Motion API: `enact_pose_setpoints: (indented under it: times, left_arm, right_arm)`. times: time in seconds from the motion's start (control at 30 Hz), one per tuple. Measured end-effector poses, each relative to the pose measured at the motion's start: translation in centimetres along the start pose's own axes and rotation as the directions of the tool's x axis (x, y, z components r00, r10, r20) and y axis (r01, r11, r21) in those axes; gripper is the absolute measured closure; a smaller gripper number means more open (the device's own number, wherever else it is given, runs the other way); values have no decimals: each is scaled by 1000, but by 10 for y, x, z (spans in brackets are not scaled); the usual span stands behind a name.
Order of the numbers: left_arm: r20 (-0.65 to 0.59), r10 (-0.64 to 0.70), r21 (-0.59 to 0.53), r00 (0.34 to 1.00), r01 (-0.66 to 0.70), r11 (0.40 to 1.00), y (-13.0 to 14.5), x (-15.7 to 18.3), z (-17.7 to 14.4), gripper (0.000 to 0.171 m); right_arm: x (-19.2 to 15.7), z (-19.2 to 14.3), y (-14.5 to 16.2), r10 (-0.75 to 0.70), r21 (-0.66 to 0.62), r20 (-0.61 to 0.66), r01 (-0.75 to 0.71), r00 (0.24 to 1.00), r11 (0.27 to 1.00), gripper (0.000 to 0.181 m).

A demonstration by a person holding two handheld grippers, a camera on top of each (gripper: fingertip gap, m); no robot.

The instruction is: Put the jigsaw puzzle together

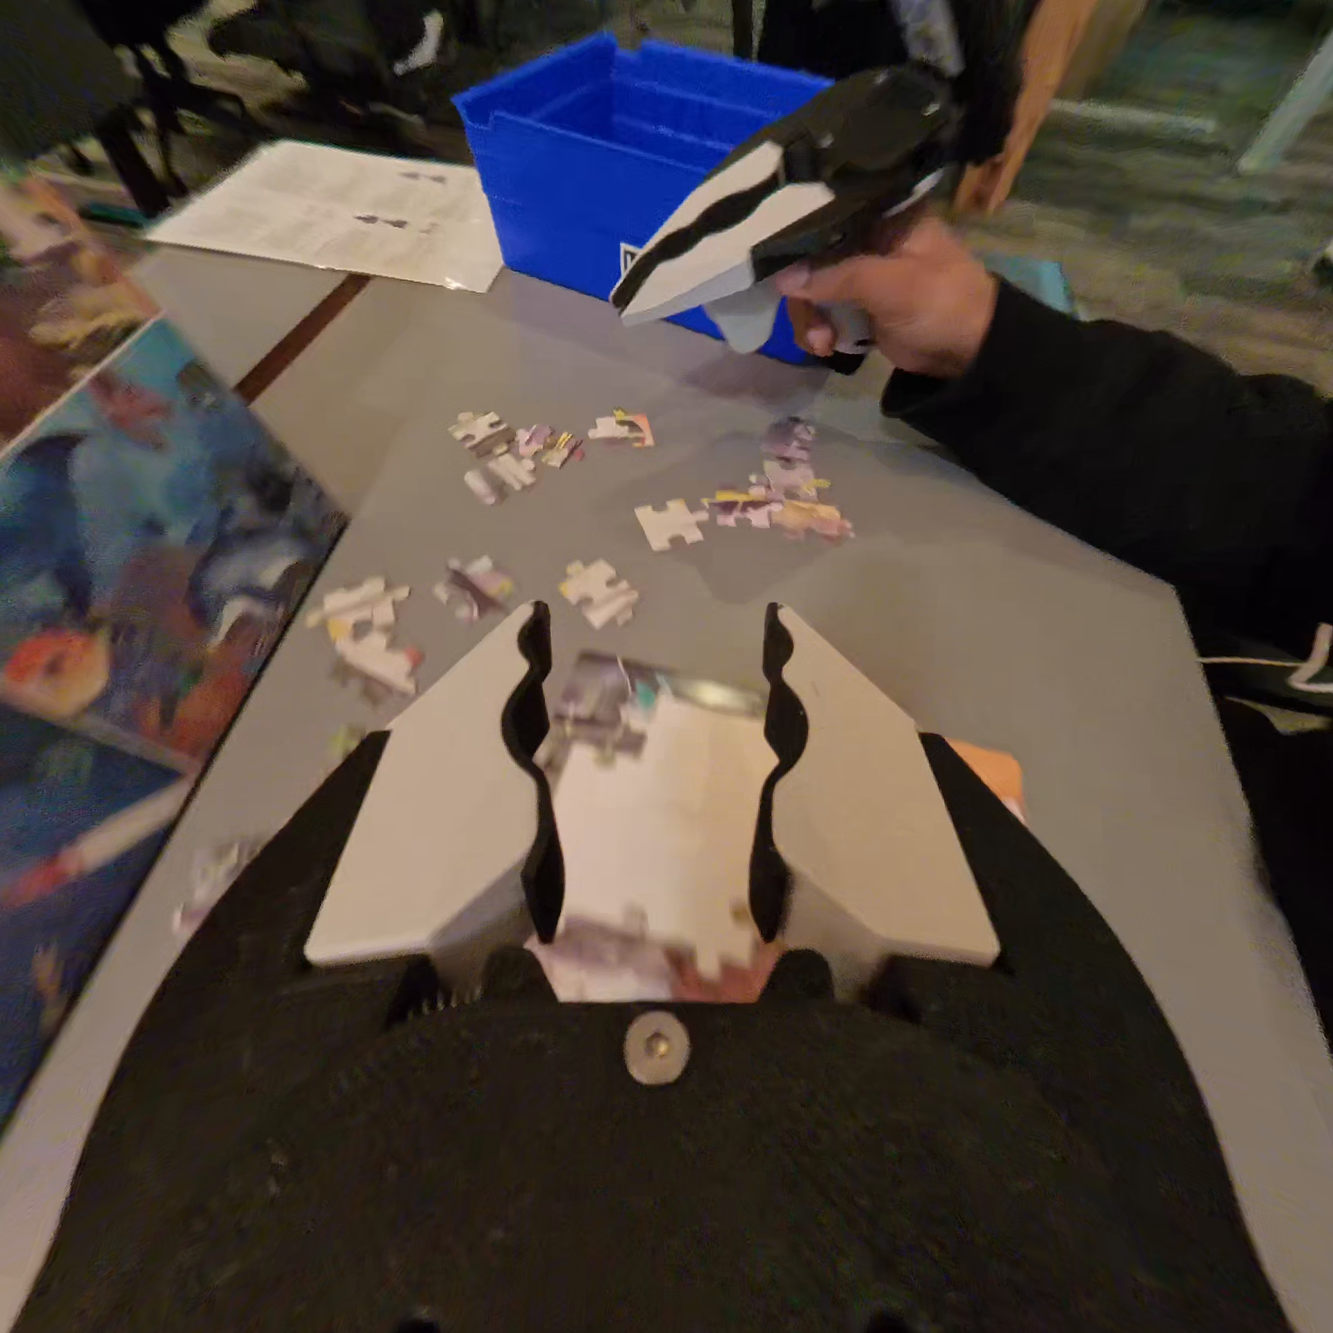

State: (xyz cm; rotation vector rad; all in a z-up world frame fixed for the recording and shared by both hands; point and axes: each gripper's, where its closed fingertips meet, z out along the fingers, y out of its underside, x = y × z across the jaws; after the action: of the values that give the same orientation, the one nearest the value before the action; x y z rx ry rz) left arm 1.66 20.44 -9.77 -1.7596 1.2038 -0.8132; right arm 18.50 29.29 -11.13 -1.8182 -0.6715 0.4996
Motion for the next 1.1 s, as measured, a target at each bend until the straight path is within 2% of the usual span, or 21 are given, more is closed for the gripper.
enact_pose_setpoints:
  times: [0.1, 0.2, 0.27, 0.37, 0.47, 0.57, 0.73, 1.1]
  left_arm:
    - [10, 72, -150, 997, -69, 986, -9, -27, 76, 110]
    - [79, 138, -320, 987, -106, 941, 6, -67, 143, 109]
    - [78, 73, -356, 994, -40, 934, 12, -77, 175, 105]
    - [119, -20, -374, 993, 64, 925, 15, -88, 201, 101]
    - [155, -41, -410, 987, 102, 907, 19, -95, 208, 104]
    - [165, -56, -429, 985, 123, 895, 25, -98, 207, 107]
    - [158, -98, -411, 983, 156, 898, 24, -100, 204, 136]
    - [106, -121, -400, 987, 154, 903, 25, -92, 199, 138]
  right_arm:
    - [1, -17, -17, 69, 124, 56, -75, 996, 989, 173]
    - [10, -28, -19, 108, 165, 71, -118, 992, 979, 173]
    - [12, -32, -19, 120, 174, 78, -132, 990, 976, 173]
    - [8, -31, -22, 82, 173, 55, -90, 995, 981, 173]
    - [1, -29, -23, 18, 154, 33, -23, 999, 988, 173]
    - [-2, -30, -25, 15, 153, 42, -21, 999, 988, 172]
    - [-1, -36, -29, 55, 182, 66, -66, 996, 981, 170]
    - [5, -26, -17, 64, 142, 49, -70, 997, 987, 170]
